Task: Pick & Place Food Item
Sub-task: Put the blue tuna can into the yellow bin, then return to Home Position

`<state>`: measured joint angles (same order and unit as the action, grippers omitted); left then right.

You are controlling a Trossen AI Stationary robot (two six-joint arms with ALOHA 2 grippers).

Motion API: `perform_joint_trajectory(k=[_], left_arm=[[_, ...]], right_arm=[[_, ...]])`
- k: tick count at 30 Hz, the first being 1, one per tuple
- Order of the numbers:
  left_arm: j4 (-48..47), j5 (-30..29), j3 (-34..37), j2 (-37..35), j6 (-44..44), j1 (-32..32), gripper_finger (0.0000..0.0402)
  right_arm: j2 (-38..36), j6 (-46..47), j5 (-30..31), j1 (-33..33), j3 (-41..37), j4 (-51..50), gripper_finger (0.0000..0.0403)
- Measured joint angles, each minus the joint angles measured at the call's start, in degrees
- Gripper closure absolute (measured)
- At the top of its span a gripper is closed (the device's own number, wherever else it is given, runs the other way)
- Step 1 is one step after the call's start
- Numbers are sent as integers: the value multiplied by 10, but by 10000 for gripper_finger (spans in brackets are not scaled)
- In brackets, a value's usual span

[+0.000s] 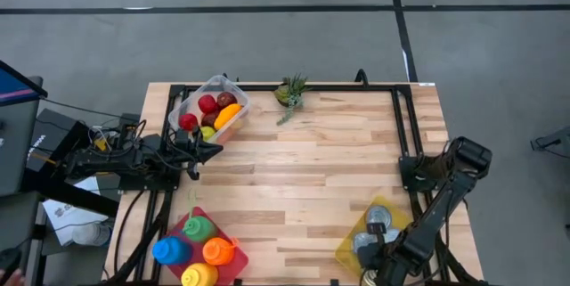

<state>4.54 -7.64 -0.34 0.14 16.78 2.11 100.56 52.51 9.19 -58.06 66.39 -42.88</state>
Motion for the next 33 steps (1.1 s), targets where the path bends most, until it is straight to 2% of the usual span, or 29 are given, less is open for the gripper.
perform_joint_trajectory(k=[4, 7, 15, 17, 19, 22, 24, 26, 28, 30, 33], left_arm=[[0, 0, 0, 0, 0, 0, 402], [2, 0, 0, 0, 0, 0, 401], [5, 0, 0, 0, 0, 0, 401], [5, 0, 0, 0, 0, 0, 401], [5, 0, 0, 0, 0, 0, 401], [5, 0, 0, 0, 0, 0, 401], [5, 0, 0, 0, 0, 0, 401], [5, 0, 0, 0, 0, 0, 401], [5, 0, 0, 0, 0, 0, 401], [5, 0, 0, 0, 0, 0, 401], [5, 0, 0, 0, 0, 0, 401]], right_arm=[[9, 3, -1, -2, 0, -11, 403], [5, -4, -4, 1, -2, -15, 387], [-90, -13, 5, 8, 3, -14, 273], [-136, -28, 60, 5, 13, -6, 257], [-199, -83, 166, -3, 18, 34, 256], [-304, -190, 329, -13, 2, 96, 287], [-375, -262, 371, -9, -23, 122, 321], [-449, -325, 369, 4, -52, 139, 364], [-525, -381, 336, 27, -93, 179, 392], [-593, -432, 271, 61, -155, 273, 394], [-663, -509, 127, 137, -285, 472, 401]])
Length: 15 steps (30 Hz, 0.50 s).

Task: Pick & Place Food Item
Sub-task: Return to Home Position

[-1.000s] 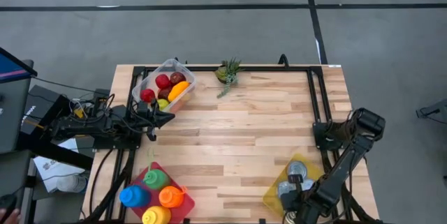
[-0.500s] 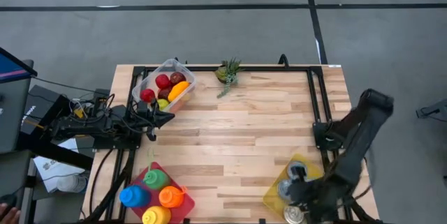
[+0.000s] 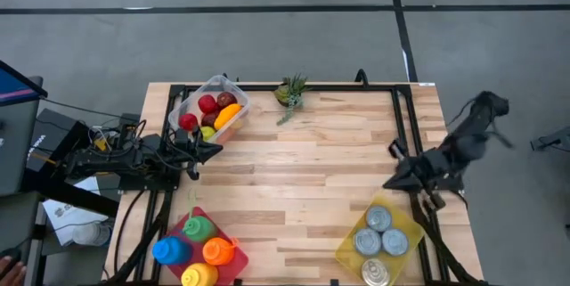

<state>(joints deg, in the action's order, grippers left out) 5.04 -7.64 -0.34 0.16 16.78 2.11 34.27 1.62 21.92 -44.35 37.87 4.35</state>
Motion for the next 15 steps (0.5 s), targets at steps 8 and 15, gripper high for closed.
perform_joint_trajectory(k=[8, 15], left_arm=[[0, 0, 0, 0, 0, 0, 401], [2, 0, 0, 0, 0, 0, 401]], right_arm=[[-87, 53, -141, 197, -212, 127, 402], [-217, 55, -174, 259, -282, 66, 403]])
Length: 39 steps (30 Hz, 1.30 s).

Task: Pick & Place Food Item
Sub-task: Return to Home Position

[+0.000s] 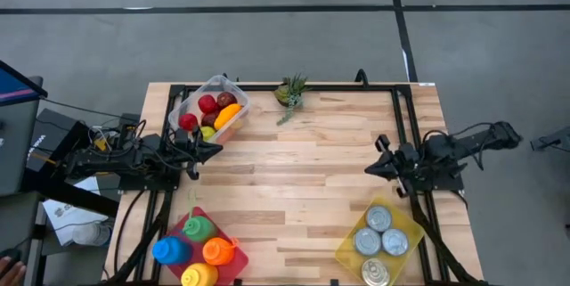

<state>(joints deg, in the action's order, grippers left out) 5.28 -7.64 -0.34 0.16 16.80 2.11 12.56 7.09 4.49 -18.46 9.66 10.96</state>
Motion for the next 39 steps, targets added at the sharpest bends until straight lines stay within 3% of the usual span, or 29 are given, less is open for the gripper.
perform_joint_trajectory(k=[5, 9, 17, 39], left_arm=[[0, 0, 0, 0, 0, 0, 401], [0, 0, 0, 0, 0, 0, 401], [4, 0, 0, 7, 0, 0, 401], [12, 0, 0, 18, 0, 0, 401]], right_arm=[[-113, -2, 47, 7, 3, -102, 403], [-124, -33, 90, 1, -6, -173, 403], [-120, -77, 38, -6, -92, -85, 403], [-104, -101, 30, 3, -93, -88, 403]])
